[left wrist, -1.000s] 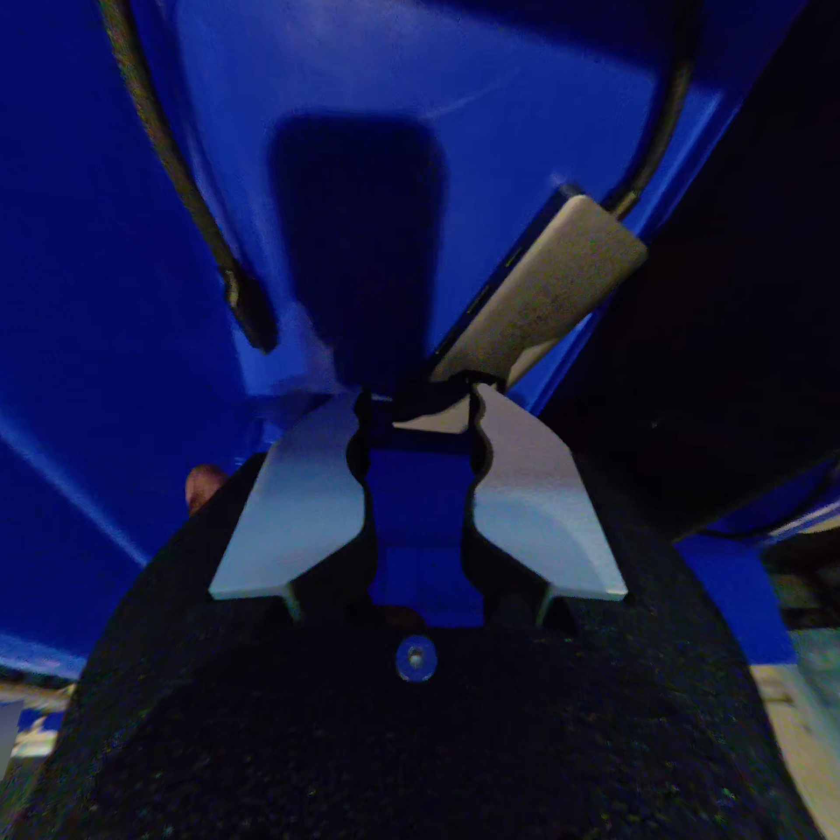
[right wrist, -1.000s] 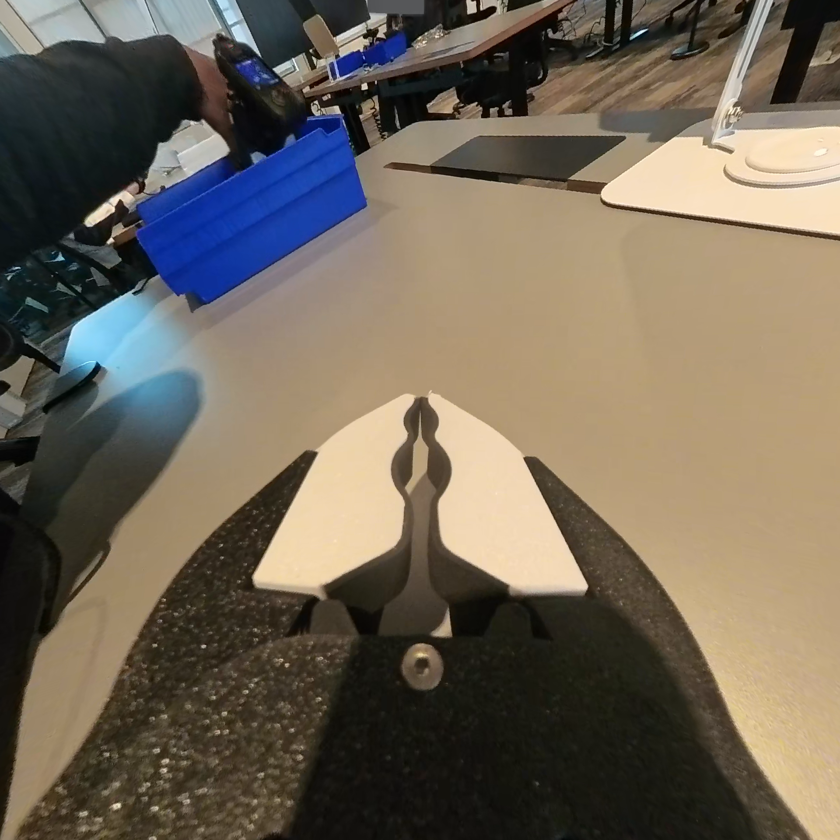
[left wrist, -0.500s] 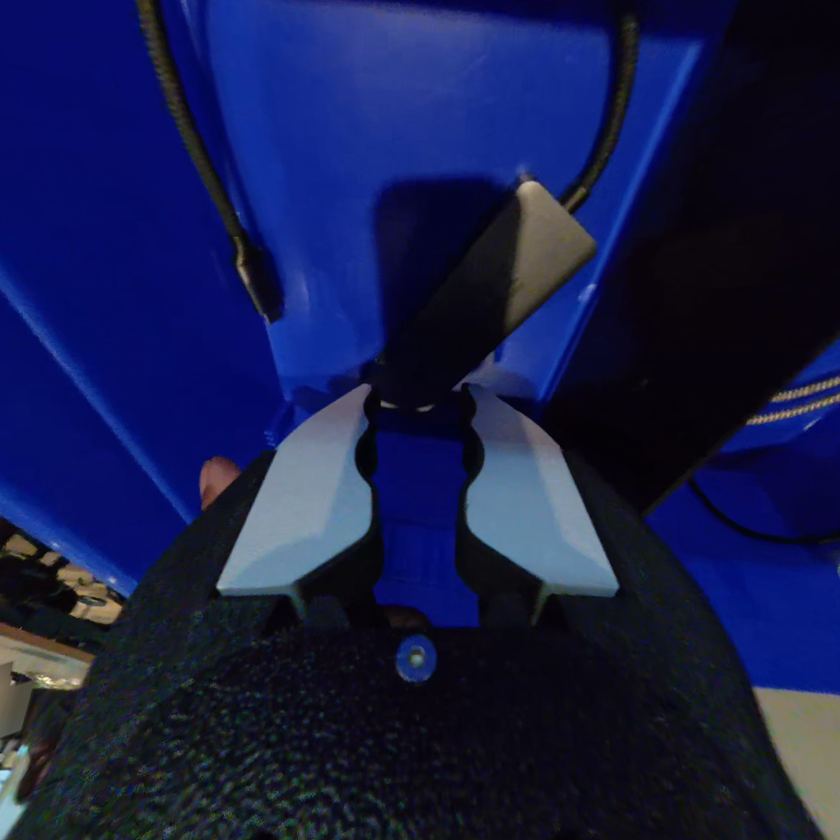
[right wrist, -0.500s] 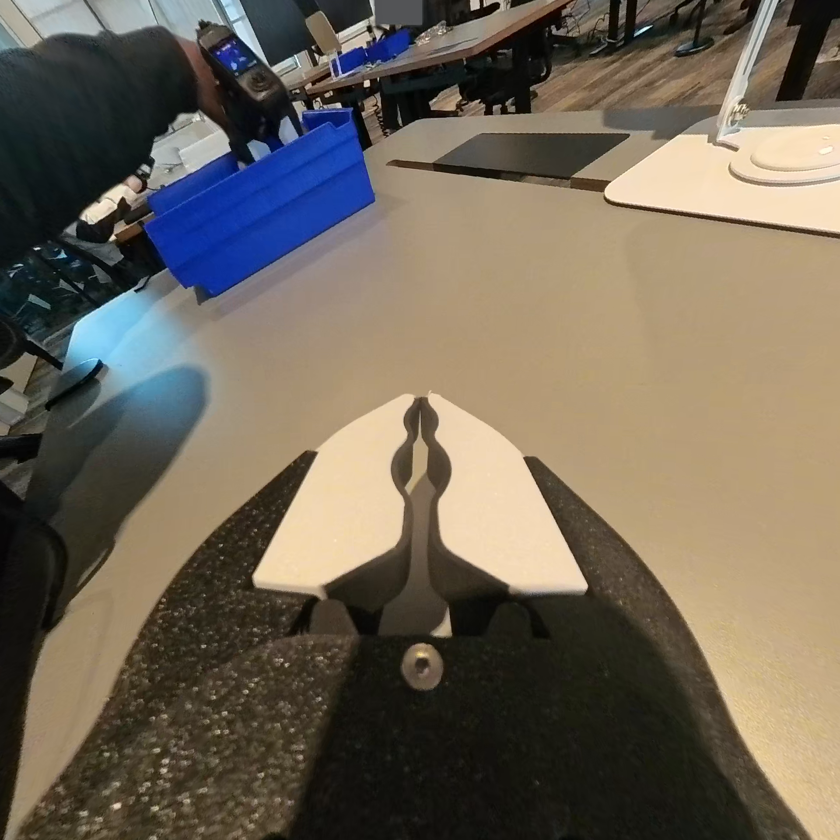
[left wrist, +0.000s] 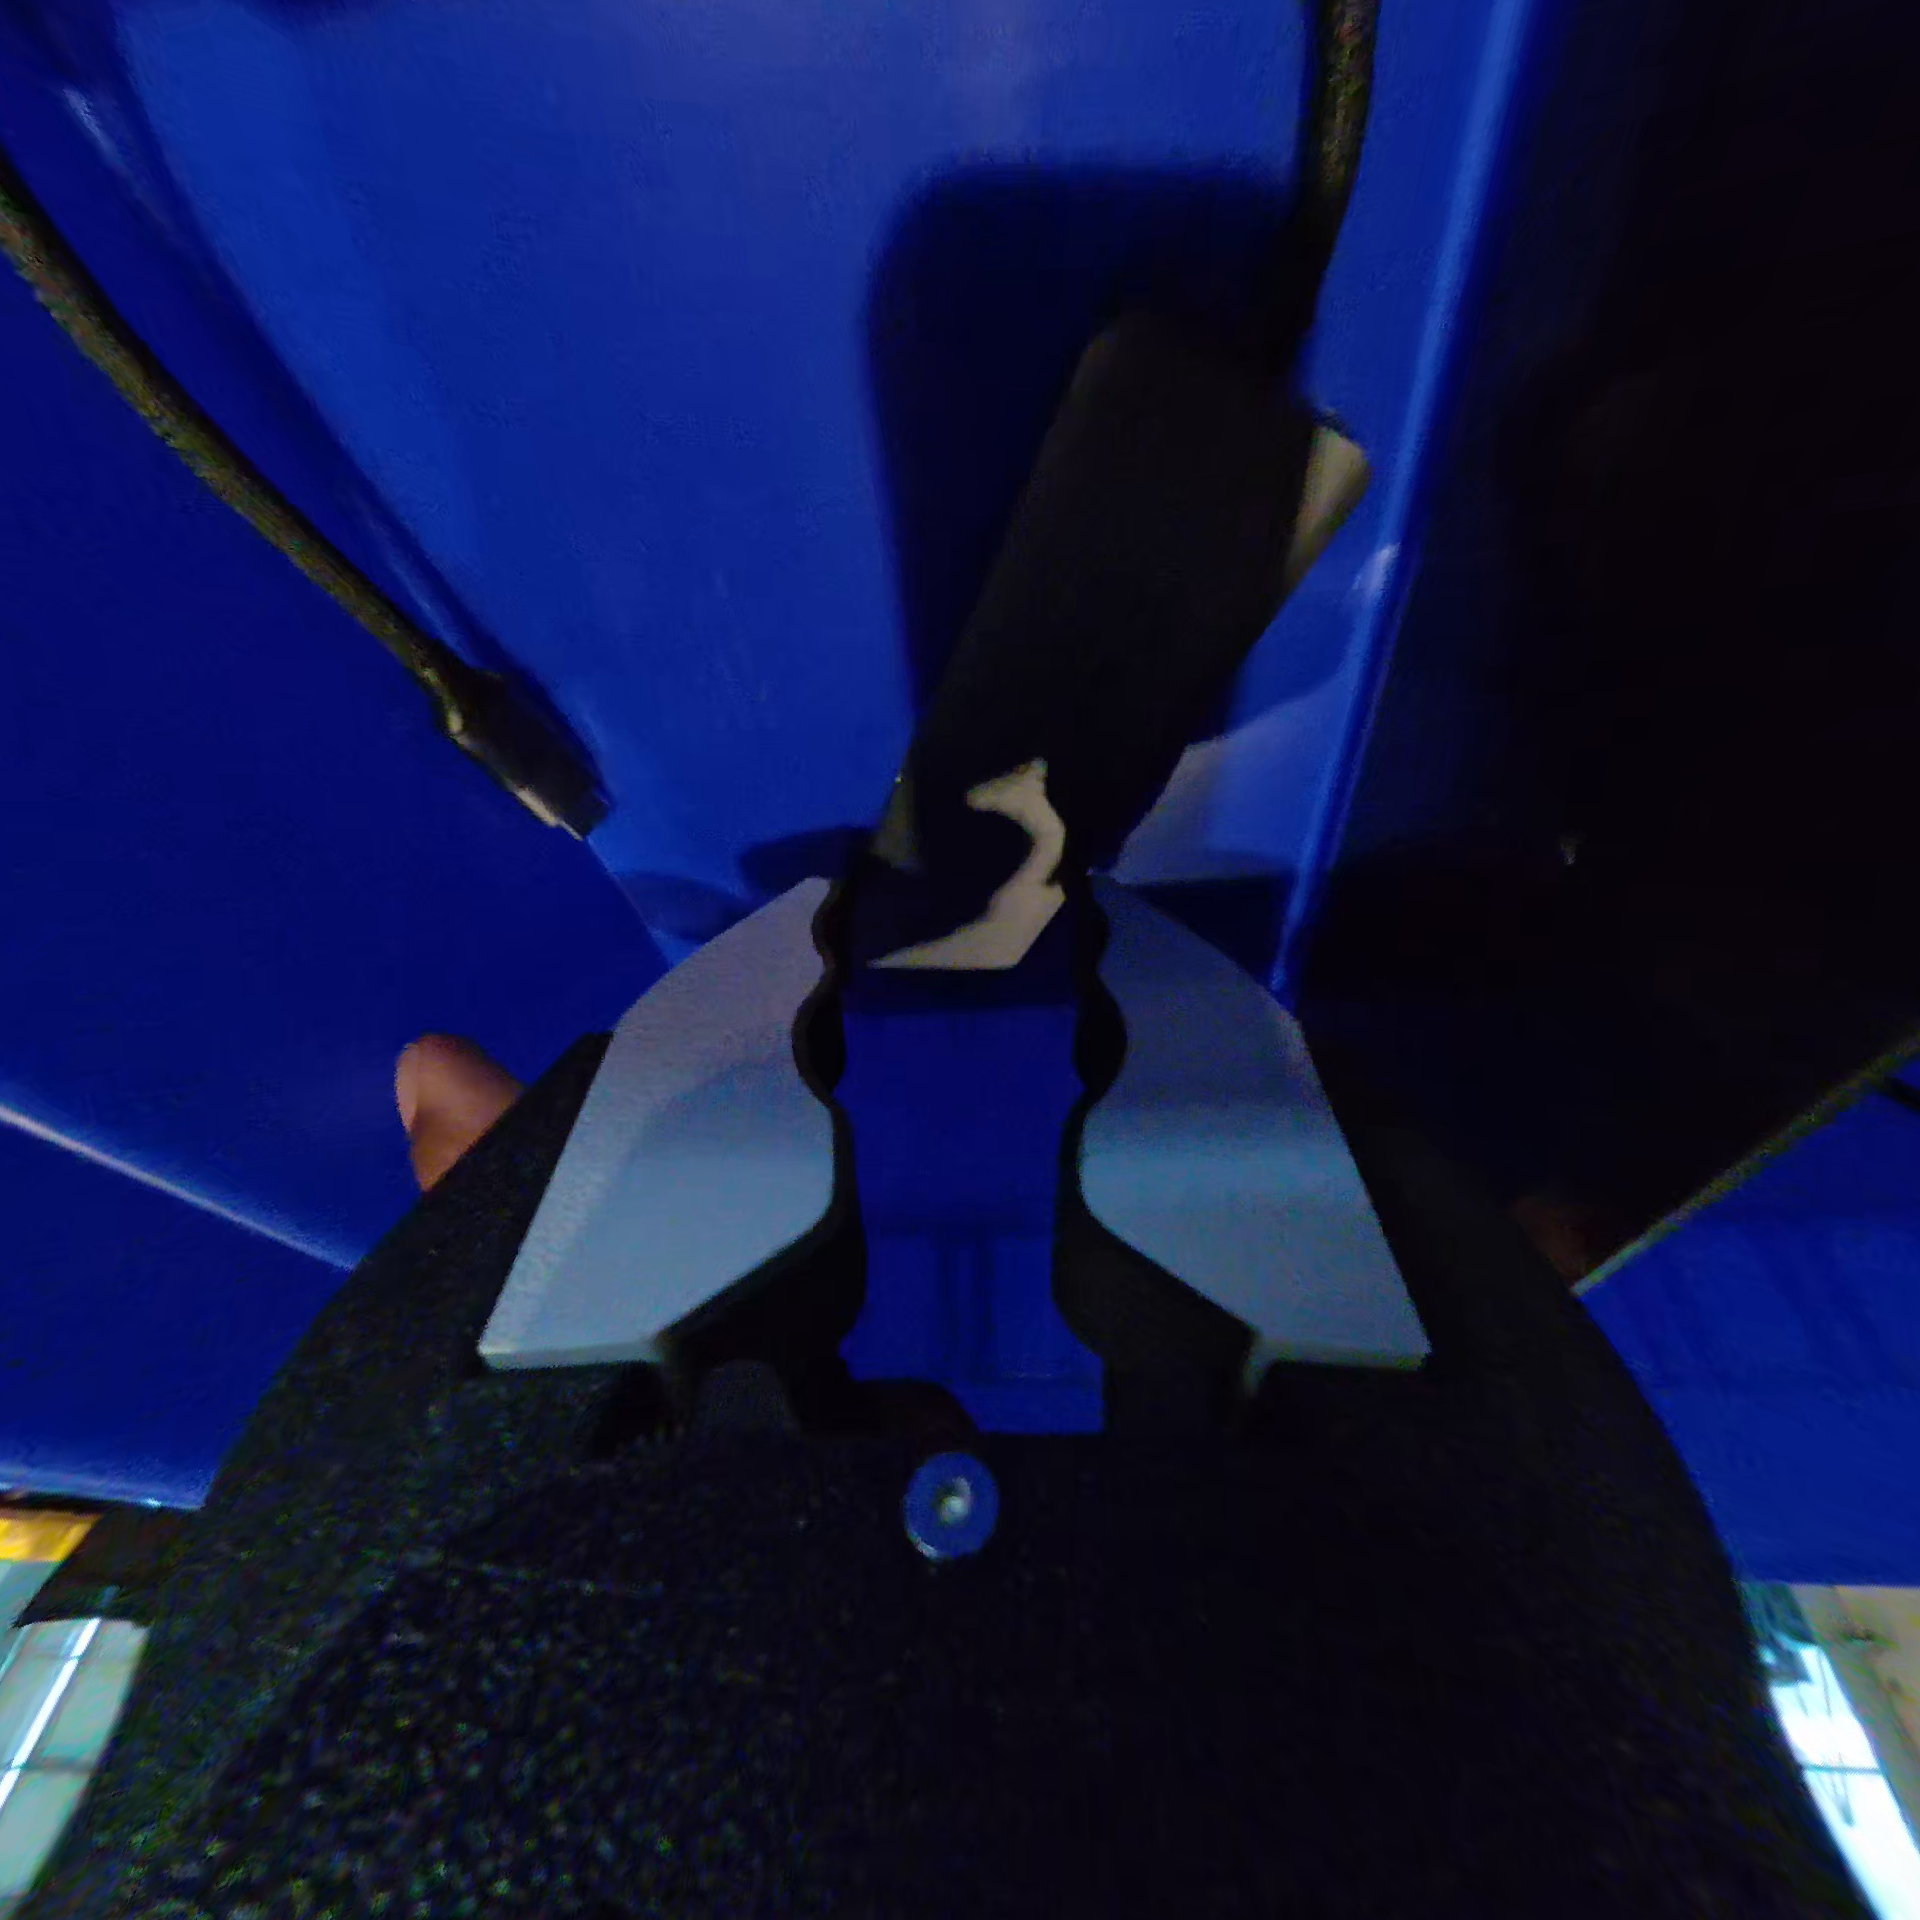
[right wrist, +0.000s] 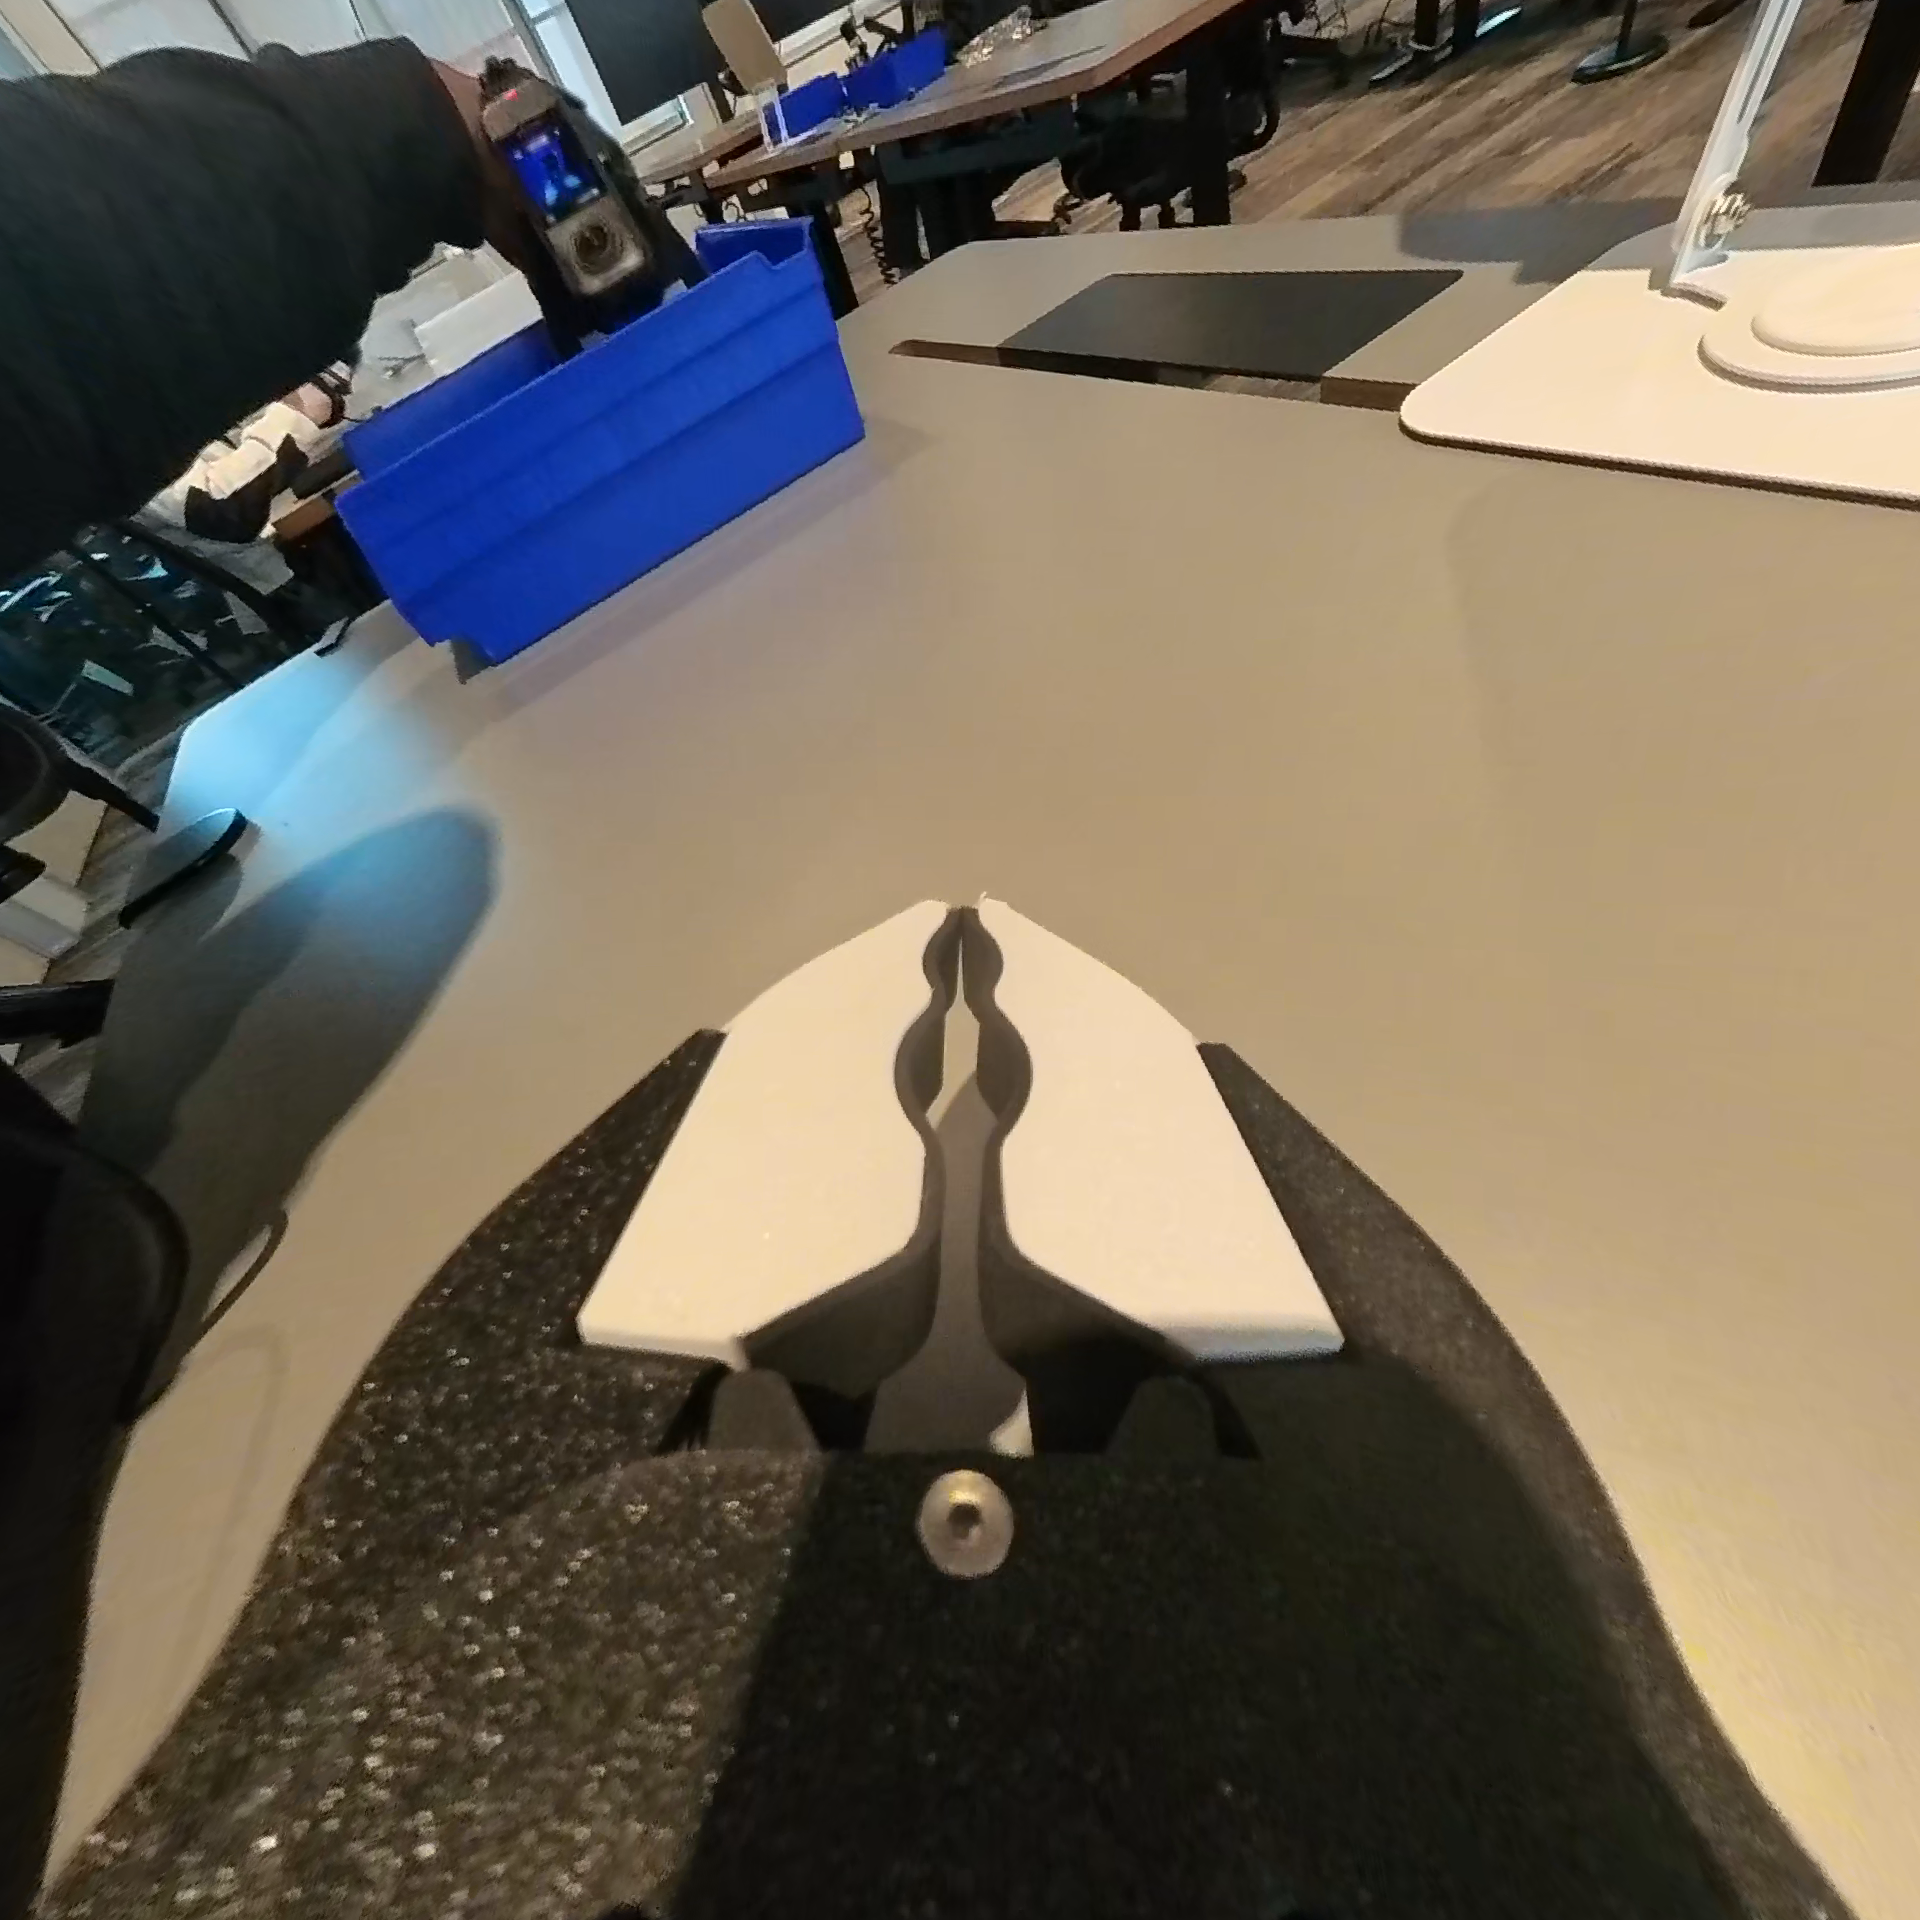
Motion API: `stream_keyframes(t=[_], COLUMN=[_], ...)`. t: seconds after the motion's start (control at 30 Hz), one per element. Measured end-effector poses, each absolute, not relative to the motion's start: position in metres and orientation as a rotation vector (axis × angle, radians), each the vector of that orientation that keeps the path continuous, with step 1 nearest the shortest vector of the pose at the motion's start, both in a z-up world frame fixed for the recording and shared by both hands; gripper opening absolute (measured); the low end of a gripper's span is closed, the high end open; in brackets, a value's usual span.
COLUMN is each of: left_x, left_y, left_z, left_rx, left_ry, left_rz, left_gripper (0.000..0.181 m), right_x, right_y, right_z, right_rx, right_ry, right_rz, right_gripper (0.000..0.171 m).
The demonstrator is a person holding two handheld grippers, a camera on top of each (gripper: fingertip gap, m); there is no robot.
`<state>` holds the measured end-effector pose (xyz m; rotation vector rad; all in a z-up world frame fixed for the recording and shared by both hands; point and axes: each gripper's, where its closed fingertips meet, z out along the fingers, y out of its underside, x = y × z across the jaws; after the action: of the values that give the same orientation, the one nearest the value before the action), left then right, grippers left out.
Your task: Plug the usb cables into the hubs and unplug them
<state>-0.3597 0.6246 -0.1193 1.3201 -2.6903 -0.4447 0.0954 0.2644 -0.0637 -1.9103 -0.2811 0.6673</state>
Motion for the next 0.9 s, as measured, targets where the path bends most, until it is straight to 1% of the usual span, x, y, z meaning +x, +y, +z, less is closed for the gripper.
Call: stream_keyframes(t=[0.13,0.4,0.5,0.67,0.9], left_x=[-0.359,-0.361,-0.360,-0.358,-0.361], left_y=[0.623,0.624,0.627,0.632,0.631], left_z=[-0.126,-0.125,-0.119,-0.083,-0.009], left_rx=[1.256,1.223,1.234,1.304,1.476], left_ry=[-2.706,-2.672,-2.695,-2.706,-2.693], left_rz=[-0.467,-0.510,-0.584,-0.712,-0.865], left_gripper=[0.046,0.041,0.040,0.039,0.038], right_x=[0.095,0.095,0.095,0.094,0.094], right_y=[0.264,0.264,0.263,0.263,0.260], right_z=[-0.063,-0.063,-0.062,-0.061,-0.057], right_rx=[-1.907,-1.901,-1.894,-1.885,-1.856], right_ry=[-0.285,-0.289,-0.293,-0.297,-0.302], right_rz=[0.664,0.659,0.660,0.667,0.678], right_gripper=[0.000,0.000,0.000,0.000,0.000])
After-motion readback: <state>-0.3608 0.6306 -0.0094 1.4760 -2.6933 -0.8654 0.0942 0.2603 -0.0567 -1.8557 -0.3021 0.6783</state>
